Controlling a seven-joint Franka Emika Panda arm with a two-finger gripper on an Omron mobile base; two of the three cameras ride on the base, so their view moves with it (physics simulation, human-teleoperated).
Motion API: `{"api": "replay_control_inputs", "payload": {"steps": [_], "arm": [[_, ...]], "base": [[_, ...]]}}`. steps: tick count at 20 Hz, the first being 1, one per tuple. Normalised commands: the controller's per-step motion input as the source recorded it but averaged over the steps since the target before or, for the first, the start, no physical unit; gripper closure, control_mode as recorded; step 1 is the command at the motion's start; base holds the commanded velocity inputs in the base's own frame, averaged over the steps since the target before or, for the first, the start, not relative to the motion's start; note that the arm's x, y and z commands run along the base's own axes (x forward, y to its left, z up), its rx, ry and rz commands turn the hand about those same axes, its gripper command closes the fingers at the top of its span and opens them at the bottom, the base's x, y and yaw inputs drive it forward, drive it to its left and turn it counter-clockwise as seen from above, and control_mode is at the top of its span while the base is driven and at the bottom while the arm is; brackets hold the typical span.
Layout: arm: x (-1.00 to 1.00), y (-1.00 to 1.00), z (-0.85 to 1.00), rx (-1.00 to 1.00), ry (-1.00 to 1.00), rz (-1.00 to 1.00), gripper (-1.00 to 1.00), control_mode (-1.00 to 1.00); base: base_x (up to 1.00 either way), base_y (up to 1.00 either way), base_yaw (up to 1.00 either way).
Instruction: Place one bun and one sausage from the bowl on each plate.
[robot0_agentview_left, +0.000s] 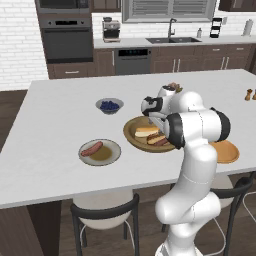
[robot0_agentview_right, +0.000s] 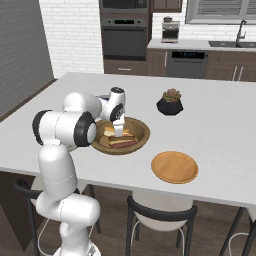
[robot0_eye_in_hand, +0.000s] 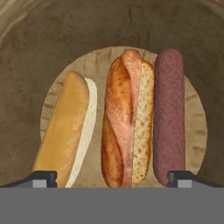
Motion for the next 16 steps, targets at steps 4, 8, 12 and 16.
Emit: {"api": "replay_control_inputs", "payload": {"steps": [4, 8, 12, 16], "arm": [[0.0, 0.0, -0.62, 0.0, 0.05, -0.01, -1.0, -1.0], [0.0, 0.0, -0.58, 0.0, 0.0, 0.0, -1.0, -1.0], [0.2, 0.0, -0.14, 0.0, 0.0, 0.0, -1.0, -1.0], [0.48, 0.0, -0.03, 0.0, 0.07, -0.01, -1.0, -1.0]], "base": [[0.0, 0.0, 0.0], [0.0, 0.0, 0.0], [0.0, 0.0, 0.0], [0.0, 0.0, 0.0]]}}
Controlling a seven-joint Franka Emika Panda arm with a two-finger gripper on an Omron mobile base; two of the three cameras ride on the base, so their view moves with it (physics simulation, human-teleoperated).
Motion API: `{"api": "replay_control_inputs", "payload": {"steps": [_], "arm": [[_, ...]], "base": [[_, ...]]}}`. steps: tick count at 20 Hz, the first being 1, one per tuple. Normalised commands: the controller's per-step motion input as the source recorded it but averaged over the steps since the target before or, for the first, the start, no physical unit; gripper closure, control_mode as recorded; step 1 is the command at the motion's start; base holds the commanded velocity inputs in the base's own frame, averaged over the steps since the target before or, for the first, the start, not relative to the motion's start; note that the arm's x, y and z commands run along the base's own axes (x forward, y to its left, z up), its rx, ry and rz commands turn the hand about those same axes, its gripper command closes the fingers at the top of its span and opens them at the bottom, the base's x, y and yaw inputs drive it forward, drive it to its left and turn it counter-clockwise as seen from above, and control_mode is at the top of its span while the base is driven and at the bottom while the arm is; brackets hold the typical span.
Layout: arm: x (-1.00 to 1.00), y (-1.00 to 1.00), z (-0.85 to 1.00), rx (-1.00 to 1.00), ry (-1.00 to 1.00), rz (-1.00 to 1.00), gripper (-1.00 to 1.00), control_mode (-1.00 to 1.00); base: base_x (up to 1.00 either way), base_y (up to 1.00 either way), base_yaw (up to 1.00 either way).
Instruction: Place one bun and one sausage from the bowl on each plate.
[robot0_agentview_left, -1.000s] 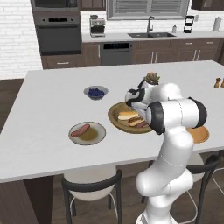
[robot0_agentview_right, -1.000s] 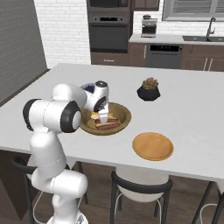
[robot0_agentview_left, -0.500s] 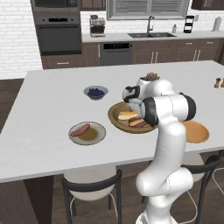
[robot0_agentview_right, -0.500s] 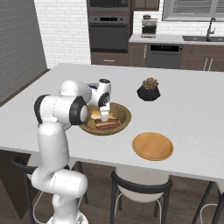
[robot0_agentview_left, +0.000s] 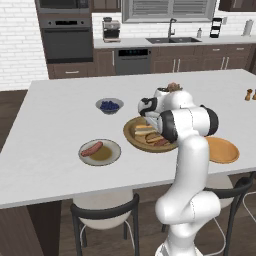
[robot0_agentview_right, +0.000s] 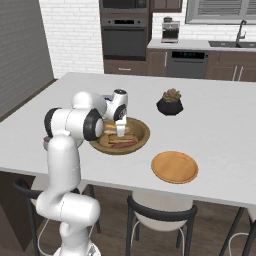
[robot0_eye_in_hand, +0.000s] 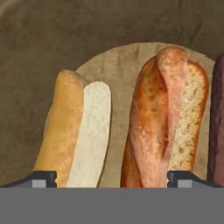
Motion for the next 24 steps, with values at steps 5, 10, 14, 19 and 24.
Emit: {"api": "replay_control_inputs", "payload": {"steps": [5, 10, 14, 19, 24], "arm": [[-0.38, -0.11, -0.38, 0.0, 0.03, -0.06, -1.0, -1.0], [-0.78, -0.16, -0.45, 0.0, 0.0, -0.08, -1.0, -1.0], [-0.3, -0.02, -0.23, 0.0, 0.0, -0.07, -1.0, -1.0], [0.21, 0.0, -0.08, 0.0, 0.01, -0.07, -1.0, -1.0], [0.44, 0.0, -0.32, 0.0, 0.09, -0.05, -1.0, -1.0]], "base": [[0.0, 0.0, 0.0], [0.0, 0.0, 0.0], [0.0, 0.0, 0.0], [0.0, 0.0, 0.0], [0.0, 0.0, 0.0]]}}
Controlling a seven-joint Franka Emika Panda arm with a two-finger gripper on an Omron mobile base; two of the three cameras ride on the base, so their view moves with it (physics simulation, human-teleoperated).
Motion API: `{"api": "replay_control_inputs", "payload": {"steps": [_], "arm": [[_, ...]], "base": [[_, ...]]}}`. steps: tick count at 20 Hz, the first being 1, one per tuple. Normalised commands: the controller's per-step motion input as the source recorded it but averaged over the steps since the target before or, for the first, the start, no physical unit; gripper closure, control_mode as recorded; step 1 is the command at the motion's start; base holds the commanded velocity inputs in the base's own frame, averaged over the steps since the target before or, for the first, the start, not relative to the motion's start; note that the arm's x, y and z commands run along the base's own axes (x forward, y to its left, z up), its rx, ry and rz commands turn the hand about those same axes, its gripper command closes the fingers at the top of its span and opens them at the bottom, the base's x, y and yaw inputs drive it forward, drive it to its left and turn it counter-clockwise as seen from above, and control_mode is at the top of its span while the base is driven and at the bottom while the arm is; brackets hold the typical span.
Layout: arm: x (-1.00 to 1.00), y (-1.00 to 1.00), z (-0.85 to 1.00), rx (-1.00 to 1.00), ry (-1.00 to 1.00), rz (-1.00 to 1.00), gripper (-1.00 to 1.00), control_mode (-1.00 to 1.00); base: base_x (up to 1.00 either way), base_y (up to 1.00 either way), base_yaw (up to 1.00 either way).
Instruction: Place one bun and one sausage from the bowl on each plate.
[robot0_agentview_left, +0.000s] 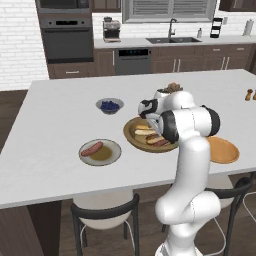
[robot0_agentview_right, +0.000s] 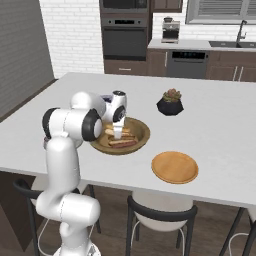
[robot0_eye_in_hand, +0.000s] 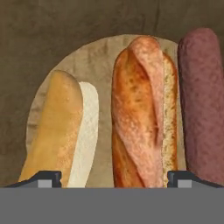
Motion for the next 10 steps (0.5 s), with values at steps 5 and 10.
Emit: {"api": "replay_control_inputs", "payload": {"steps": [5, 10], "arm": [[0.02, 0.0, -0.86, -0.03, 0.08, -0.03, -1.0, -1.0], [-0.35, 0.0, -0.82, -0.03, 0.0, -0.02, -1.0, -1.0]], "base": [[0.0, 0.0, 0.0], [0.0, 0.0, 0.0]]}}
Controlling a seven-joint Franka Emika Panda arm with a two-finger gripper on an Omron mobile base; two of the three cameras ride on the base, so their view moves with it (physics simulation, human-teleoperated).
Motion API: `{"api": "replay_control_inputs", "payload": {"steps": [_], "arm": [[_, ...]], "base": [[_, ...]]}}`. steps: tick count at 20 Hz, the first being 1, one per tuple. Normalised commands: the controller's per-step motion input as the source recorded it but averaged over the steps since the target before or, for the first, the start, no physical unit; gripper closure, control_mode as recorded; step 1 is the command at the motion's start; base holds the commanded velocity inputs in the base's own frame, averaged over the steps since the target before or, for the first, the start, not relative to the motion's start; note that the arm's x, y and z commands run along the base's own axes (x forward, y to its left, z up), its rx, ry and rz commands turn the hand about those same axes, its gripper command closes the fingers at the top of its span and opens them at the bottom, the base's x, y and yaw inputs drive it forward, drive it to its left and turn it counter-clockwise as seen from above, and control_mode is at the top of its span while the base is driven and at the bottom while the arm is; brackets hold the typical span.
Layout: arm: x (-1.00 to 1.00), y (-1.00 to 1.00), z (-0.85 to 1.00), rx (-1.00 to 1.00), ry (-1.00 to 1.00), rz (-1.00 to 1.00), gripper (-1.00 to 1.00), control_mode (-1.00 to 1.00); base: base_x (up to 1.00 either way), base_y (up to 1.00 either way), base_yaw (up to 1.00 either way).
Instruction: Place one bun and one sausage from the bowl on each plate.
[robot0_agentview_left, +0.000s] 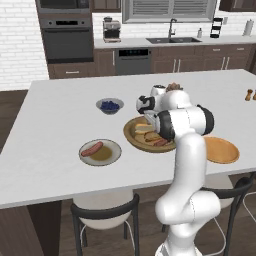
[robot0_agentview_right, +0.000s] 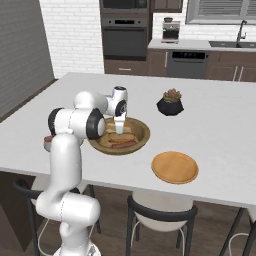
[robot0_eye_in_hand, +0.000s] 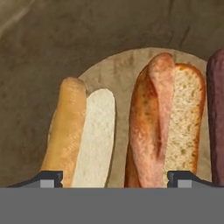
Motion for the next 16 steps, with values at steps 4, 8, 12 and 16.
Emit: {"api": "replay_control_inputs", "payload": {"steps": [4, 8, 12, 16], "arm": [[-0.95, -0.14, -0.64, -0.01, -0.03, -0.01, -1.0, -1.0], [-0.83, -0.08, -0.01, 0.0, -0.14, 0.0, -1.0, -1.0], [-0.26, 0.0, 0.14, 0.01, -0.05, 0.01, -1.0, -1.0], [0.01, 0.06, 0.01, 0.0, 0.0, 0.07, -1.0, -1.0]], "base": [[0.0, 0.0, 0.0], [0.0, 0.0, 0.0], [0.0, 0.0, 0.0], [0.0, 0.0, 0.0]]}}
